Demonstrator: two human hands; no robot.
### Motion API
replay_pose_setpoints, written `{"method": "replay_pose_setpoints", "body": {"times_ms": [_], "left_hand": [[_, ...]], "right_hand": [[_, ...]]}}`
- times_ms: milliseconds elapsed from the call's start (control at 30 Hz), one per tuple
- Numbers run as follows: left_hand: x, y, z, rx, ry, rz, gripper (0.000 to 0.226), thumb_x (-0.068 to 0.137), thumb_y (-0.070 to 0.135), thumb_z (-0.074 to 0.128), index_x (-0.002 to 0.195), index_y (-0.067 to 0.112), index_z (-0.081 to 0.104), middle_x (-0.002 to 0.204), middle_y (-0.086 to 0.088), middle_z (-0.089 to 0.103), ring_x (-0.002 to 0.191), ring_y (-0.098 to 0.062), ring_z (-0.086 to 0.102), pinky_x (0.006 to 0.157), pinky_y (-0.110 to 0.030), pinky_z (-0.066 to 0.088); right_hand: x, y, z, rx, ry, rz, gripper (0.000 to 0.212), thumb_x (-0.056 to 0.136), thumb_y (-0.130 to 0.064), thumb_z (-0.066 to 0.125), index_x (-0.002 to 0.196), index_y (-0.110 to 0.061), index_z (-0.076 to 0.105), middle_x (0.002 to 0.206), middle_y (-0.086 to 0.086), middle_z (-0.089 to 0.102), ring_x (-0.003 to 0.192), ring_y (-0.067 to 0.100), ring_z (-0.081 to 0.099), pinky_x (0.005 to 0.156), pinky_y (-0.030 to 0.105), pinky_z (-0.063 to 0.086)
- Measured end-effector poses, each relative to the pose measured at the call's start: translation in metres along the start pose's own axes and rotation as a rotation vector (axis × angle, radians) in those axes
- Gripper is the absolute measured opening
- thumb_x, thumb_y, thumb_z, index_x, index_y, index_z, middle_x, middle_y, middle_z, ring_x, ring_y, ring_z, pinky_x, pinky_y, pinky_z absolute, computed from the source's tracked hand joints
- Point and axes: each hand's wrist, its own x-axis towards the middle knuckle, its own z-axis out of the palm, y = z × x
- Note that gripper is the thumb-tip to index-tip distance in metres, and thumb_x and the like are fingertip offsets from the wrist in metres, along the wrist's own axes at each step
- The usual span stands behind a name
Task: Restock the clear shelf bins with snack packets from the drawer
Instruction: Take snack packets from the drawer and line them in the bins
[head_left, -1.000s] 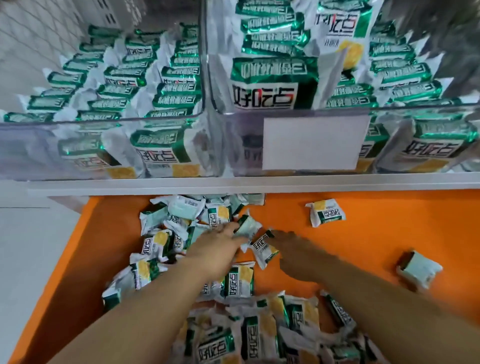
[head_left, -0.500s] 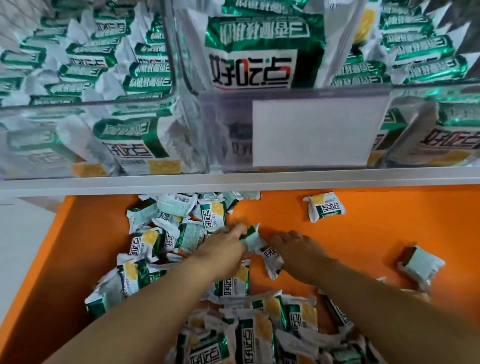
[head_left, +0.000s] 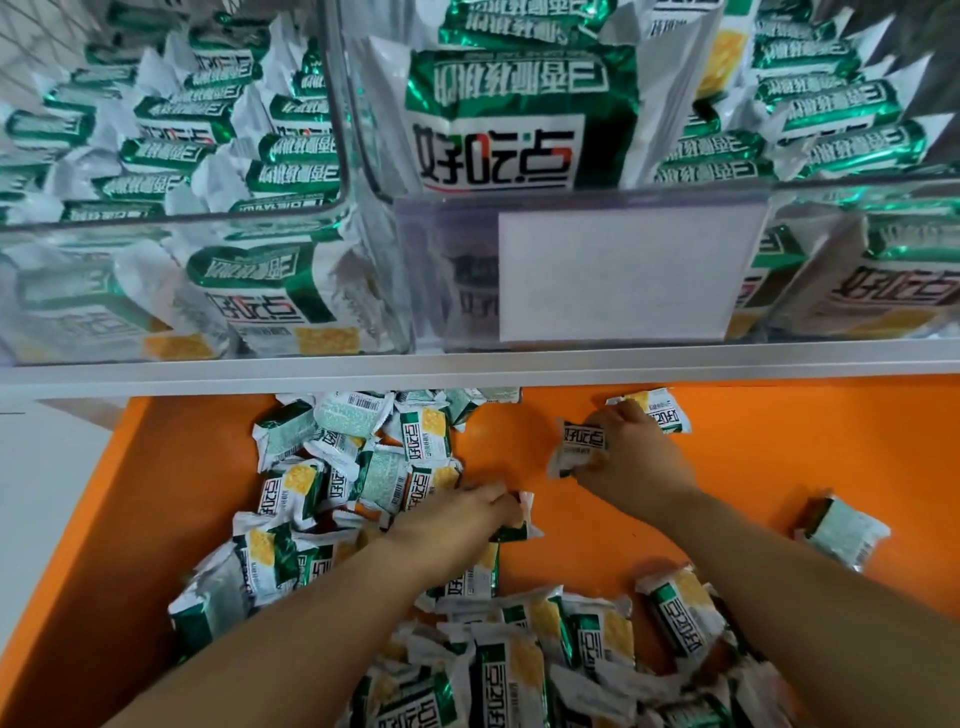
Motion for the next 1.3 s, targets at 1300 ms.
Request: {"method": "replay_pose_setpoints", "body": {"times_ms": [1300], "left_hand": [[-0.011, 0.002, -0.011, -0.274, -0.228, -0.37, 0.036, 0.084, 0.026, 0.067, 0.112, 0.024, 0.045, 0.109, -0.001, 0.05, 0.092, -0.019, 0.057, 0.073, -0.032, 0.049]], "right_hand": [[-0.014, -0.014, 0.027, -0.379, -0.209, -0.37, 0.074, 0.085, -0.054, 0.06, 0.144, -0.025, 0.029, 0.14, 0.002, 0.038, 0.126, 0.023, 0.039, 0.102, 0.036, 0.036]]}}
